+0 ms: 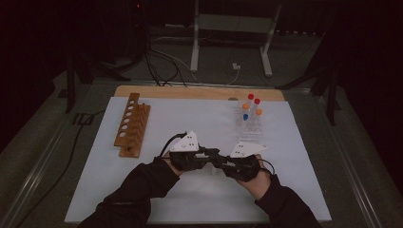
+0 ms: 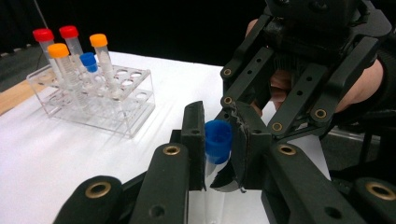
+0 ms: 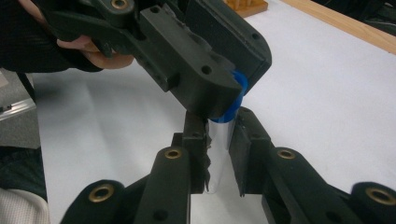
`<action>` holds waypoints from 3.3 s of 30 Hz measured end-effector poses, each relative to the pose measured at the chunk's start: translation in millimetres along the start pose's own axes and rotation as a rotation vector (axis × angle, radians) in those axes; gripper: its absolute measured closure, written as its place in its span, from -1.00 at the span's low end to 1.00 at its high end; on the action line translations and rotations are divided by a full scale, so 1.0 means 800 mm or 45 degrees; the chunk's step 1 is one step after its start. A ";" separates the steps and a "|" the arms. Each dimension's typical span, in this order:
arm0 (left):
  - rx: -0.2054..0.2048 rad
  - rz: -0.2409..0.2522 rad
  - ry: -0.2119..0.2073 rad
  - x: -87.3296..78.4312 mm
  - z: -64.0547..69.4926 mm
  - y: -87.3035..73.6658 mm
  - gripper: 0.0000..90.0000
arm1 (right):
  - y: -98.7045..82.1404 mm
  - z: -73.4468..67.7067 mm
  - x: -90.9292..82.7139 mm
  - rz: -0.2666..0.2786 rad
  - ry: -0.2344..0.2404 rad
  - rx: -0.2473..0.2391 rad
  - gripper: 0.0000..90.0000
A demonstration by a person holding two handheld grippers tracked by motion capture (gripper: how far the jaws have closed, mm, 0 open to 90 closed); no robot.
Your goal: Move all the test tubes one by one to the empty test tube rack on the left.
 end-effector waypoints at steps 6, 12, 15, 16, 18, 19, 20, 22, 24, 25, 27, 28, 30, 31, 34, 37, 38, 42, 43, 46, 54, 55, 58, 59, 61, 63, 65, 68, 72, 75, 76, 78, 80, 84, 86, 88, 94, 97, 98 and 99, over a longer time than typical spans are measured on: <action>0.001 0.006 0.029 -0.005 -0.003 0.002 0.73 | 0.001 0.002 -0.002 0.039 0.028 0.025 0.46; -0.009 0.009 0.068 -0.018 -0.013 0.003 0.73 | 0.001 0.003 -0.005 0.056 0.011 0.016 0.20; -0.021 0.011 0.101 -0.029 -0.021 0.001 0.73 | 0.000 0.005 -0.007 0.071 0.011 0.020 -0.10; -0.021 0.011 0.101 -0.029 -0.021 0.001 0.73 | 0.000 0.005 -0.007 0.079 -0.002 0.022 -0.19; -0.031 0.010 0.116 -0.035 -0.026 -0.001 0.73 | 0.000 0.006 -0.007 0.079 -0.002 0.027 -0.25; -0.032 0.004 0.128 -0.039 -0.029 -0.002 0.73 | 0.000 0.006 -0.008 0.085 -0.003 0.031 -0.32; -0.036 0.004 0.144 -0.042 -0.032 -0.002 0.73 | 0.000 0.007 -0.008 0.091 -0.010 0.039 -0.40; -0.050 0.003 0.164 -0.050 -0.038 -0.004 0.73 | 0.000 0.008 -0.009 0.099 -0.006 0.049 -0.52; -0.060 0.002 0.192 -0.059 -0.045 -0.004 0.73 | 0.000 0.010 -0.010 0.108 -0.009 0.068 -0.68; -0.067 0.002 0.203 -0.063 -0.048 -0.005 0.73 | -0.001 0.010 -0.010 0.113 -0.005 0.070 -0.71; -0.083 0.002 0.227 -0.072 -0.056 -0.005 0.73 | -0.001 0.010 -0.011 0.116 -0.006 0.073 -0.76; -0.084 -0.001 0.247 -0.076 -0.060 -0.006 0.73 | -0.001 0.011 -0.011 0.117 -0.001 0.076 -0.82; -0.095 -0.009 0.276 -0.085 -0.067 -0.006 0.73 | -0.002 0.011 -0.011 0.121 -0.001 0.076 -0.89; -0.098 -0.010 0.291 -0.089 -0.071 -0.007 0.73 | -0.002 0.011 -0.011 0.123 -0.001 0.075 -0.93; -0.106 -0.021 0.331 -0.101 -0.082 -0.006 0.73 | -0.001 0.010 -0.013 0.144 0.017 0.070 -0.98; -0.112 -0.025 0.370 -0.111 -0.092 -0.005 0.73 | -0.001 0.010 -0.014 0.151 0.020 0.064 -1.00; -0.115 -0.022 0.382 -0.114 -0.096 -0.005 0.73 | -0.001 0.010 -0.014 0.150 0.012 0.057 -1.00; -0.120 -0.023 0.424 -0.127 -0.107 -0.003 0.73 | 0.000 0.010 -0.015 0.163 0.005 0.051 -1.00; -0.122 -0.023 0.436 -0.130 -0.110 -0.003 0.73 | 0.000 0.009 -0.015 0.161 0.007 0.052 -1.00; -0.132 -0.036 0.472 -0.140 -0.121 -0.003 0.73 | 0.001 0.009 -0.016 0.173 0.009 0.050 -1.00; -0.177 -0.040 0.564 -0.167 -0.151 -0.002 0.73 | 0.002 0.009 -0.019 0.203 -0.012 0.037 -1.00; -0.179 -0.040 0.576 -0.171 -0.154 -0.002 0.73 | 0.002 0.009 -0.019 0.208 -0.009 0.042 -1.00; -0.181 -0.038 0.609 -0.181 -0.164 -0.003 0.73 | 0.002 0.011 -0.019 0.229 -0.036 0.045 -1.00; -0.183 -0.043 0.620 -0.185 -0.167 -0.004 0.73 | 0.002 0.011 -0.019 0.229 -0.036 0.045 -1.00; -0.187 -0.040 0.647 -0.193 -0.173 -0.004 0.73 | 0.001 0.012 -0.019 0.234 -0.028 0.060 -1.00; -0.193 -0.037 0.675 -0.202 -0.180 -0.005 0.73 | 0.001 0.014 -0.019 0.243 -0.050 0.057 -1.00; -0.211 -0.024 0.702 -0.211 -0.188 -0.005 0.73 | 0.001 0.015 -0.020 0.251 -0.060 0.050 -1.00; -0.234 -0.014 0.743 -0.223 -0.201 -0.007 0.73 | 0.002 0.014 -0.020 0.256 -0.059 0.047 -1.00; -0.254 -0.024 0.792 -0.233 -0.219 -0.009 0.73 | 0.000 0.015 -0.017 0.221 -0.026 0.055 -1.00; -0.259 -0.039 0.818 -0.237 -0.230 -0.008 0.73 | -0.001 0.016 -0.016 0.220 -0.037 0.045 -1.00; -0.260 -0.040 0.826 -0.239 -0.234 -0.008 0.73 | -0.001 0.016 -0.016 0.217 -0.036 0.052 -1.00; -0.270 -0.034 0.841 -0.243 -0.241 -0.008 0.73 | -0.001 0.017 -0.017 0.220 -0.044 0.050 -1.00; -0.281 -0.026 0.859 -0.247 -0.249 -0.008 0.73 | -0.002 0.017 -0.017 0.223 -0.055 0.048 -1.00; -0.307 -0.019 0.903 -0.255 -0.265 -0.011 0.73 | -0.001 0.018 -0.019 0.229 -0.060 0.053 -1.00; -0.314 -0.024 0.928 -0.259 -0.273 -0.013 0.73 | -0.001 0.018 -0.019 0.231 -0.061 0.054 -1.00; -0.329 -0.012 0.944 -0.262 -0.281 -0.015 0.73 | -0.002 0.018 -0.019 0.234 -0.051 0.053 -1.00; -0.368 -0.001 1.009 -0.270 -0.302 -0.023 0.73 | -0.003 0.018 -0.019 0.235 -0.045 0.054 -1.00; -0.395 -0.013 1.048 -0.271 -0.314 -0.032 0.73 | -0.003 0.019 -0.020 0.235 -0.044 0.057 -1.00; -0.392 -0.025 1.069 -0.271 -0.317 -0.034 0.73 | -0.003 0.019 -0.020 0.236 -0.044 0.057 -1.00; -0.399 -0.029 1.078 -0.270 -0.320 -0.036 0.73 | -0.003 0.019 -0.020 0.236 -0.046 0.055 -1.00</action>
Point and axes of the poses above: each handheld gripper's, and its own axes: x roughly forward along the jaws, y roughly out of its top, z roughly to its right, the point moved 6 cm from there along x, roughly forward along the jaws, and after that the axes turned 2 degrees about -y, right-handed, at the moved point
